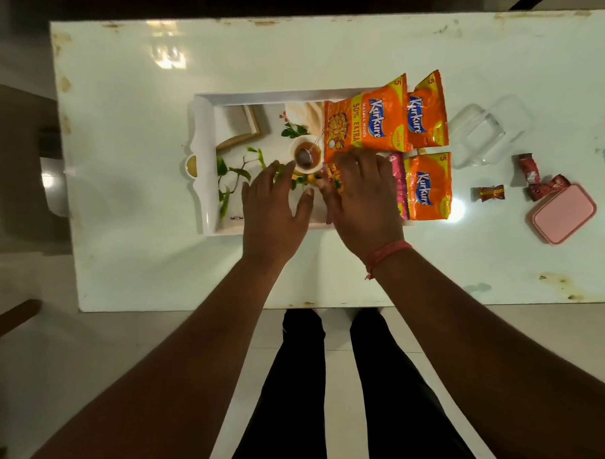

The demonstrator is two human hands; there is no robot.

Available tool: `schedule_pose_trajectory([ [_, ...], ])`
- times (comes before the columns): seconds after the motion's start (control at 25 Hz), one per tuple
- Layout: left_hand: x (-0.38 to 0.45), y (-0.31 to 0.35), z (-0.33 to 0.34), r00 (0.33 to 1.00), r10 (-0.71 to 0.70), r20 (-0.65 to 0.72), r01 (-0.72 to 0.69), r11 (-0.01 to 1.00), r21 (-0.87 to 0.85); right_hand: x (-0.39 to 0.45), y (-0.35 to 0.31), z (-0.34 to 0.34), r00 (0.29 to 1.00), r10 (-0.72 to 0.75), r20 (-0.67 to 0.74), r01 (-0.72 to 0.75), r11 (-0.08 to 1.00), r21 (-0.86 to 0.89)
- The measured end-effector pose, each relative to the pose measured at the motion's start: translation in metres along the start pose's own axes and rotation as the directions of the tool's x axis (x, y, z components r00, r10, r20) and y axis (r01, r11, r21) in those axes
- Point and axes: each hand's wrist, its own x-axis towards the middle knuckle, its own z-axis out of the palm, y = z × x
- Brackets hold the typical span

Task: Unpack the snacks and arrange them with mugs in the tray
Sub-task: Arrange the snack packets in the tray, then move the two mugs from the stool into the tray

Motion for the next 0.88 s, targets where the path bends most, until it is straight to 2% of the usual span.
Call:
schedule_pose_trajectory([
  [0.12, 0.000, -0.034, -0.030, 1.000, -0.005, 0.029, -0.003, 0.963, 0.270, 0.017, -0.028, 0.006, 0.994, -0.001, 0.112, 0.003, 1.000, -0.015],
  [0.24, -0.002, -0.061, -0.058, 0.996, -0.022, 0.083, -0.015, 0.911, 0.412, 0.034, -0.049, 0.012, 0.982, -0.092, 0.163, 0.109, 0.989, -0.096],
  [0.36, -0.008, -0.085, -0.075, 0.993, -0.062, 0.096, 0.012, 0.893, 0.450, 0.041, -0.067, 0.022, 0.954, -0.156, 0.257, 0.210, 0.957, -0.199],
  [0.52, -0.015, -0.101, -0.084, 0.986, -0.157, 0.060, 0.106, 0.860, 0.500, 0.050, -0.080, 0.038, 0.913, -0.226, 0.340, 0.315, 0.920, -0.233],
  [0.76, -0.015, -0.129, -0.093, 0.987, -0.160, 0.031, 0.127, 0.871, 0.475, 0.041, -0.111, 0.050, 0.898, -0.241, 0.368, 0.331, 0.921, -0.206],
  [0.88, -0.007, -0.150, -0.105, 0.987, -0.154, 0.045, 0.119, 0.891, 0.439, 0.045, -0.133, 0.059, 0.903, -0.198, 0.380, 0.292, 0.933, -0.208],
])
